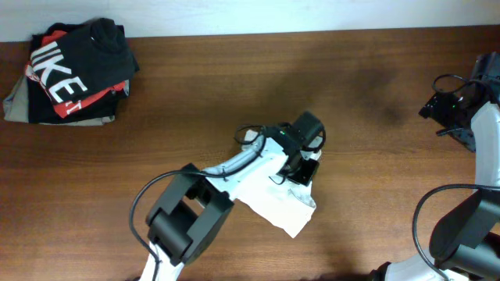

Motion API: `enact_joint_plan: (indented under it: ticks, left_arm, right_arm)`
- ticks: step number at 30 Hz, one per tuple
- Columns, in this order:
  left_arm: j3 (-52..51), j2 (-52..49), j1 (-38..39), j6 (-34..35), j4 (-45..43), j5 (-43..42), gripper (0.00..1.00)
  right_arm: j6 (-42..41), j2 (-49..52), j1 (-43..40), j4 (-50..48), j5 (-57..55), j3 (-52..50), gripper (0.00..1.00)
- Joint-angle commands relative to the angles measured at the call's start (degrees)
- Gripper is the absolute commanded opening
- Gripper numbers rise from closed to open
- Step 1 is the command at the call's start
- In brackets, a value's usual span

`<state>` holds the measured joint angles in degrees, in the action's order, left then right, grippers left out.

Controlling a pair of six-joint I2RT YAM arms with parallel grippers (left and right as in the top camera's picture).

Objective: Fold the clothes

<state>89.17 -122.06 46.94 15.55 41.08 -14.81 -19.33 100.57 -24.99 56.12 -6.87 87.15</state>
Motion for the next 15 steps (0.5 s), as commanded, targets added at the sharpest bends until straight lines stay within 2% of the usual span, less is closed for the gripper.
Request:
enact_joint_plan:
  ticks: [1,4,6,8,9,11,12,13,14,15]
  left_arm:
    - [0.79,-0.83,1.95,0.48,-1.90,-1.53,0.01]
    - [3.50,-0.70,2.03,-1.20,-1.03,-4.26,0.02]
    - [12.37,-0.02,1.62,-6.69,8.15,-4.35,0.02]
    - [21.46,1.01,0.17,-6.64,17.84,1.88,0.02]
    - [27.67,1.29,-1.55,-6.62,24.22,6.82,0.06]
    - [32.57,1.33,-5.05,-6.60,29.88,7.78,0.10]
    - [32.79,1.33,-6.86,-6.58,30.69,7.78,0.15]
    - [32.74,1.16,-9.11,-6.60,31.50,7.82,0.50]
    - [32.74,1.01,-11.76,-6.60,32.41,7.80,0.96]
    - [32.74,1.01,-15.54,-6.60,33.51,7.80,0.99]
  right_arm:
    - [-0.50,0.33,-0.15,0.00,-1.14,0.26,0.99]
    - [-0.50,0.33,-0.15,0.00,-1.14,0.26,0.99]
    - [-0.50,0.33,-0.15,0.00,-1.14,0.26,0.99]
    - [-0.50,0.33,-0.15,0.00,-1.14,0.26,0.99]
    - [-0.50,0.33,-0.15,0.00,-1.14,0.26,0.99]
    - [-0.50,0.33,-0.15,0.00,-1.14,0.26,0.99]
    - [-0.50,0.33,-0.15,0.00,-1.14,0.26,0.99]
    - [-0.50,0.33,-0.15,0.00,-1.14,0.26,0.99]
    - [-0.50,0.33,-0.15,0.00,-1.14,0.26,0.99]
    - [-0.50,0.33,-0.15,0.00,-1.14,0.26,0.99]
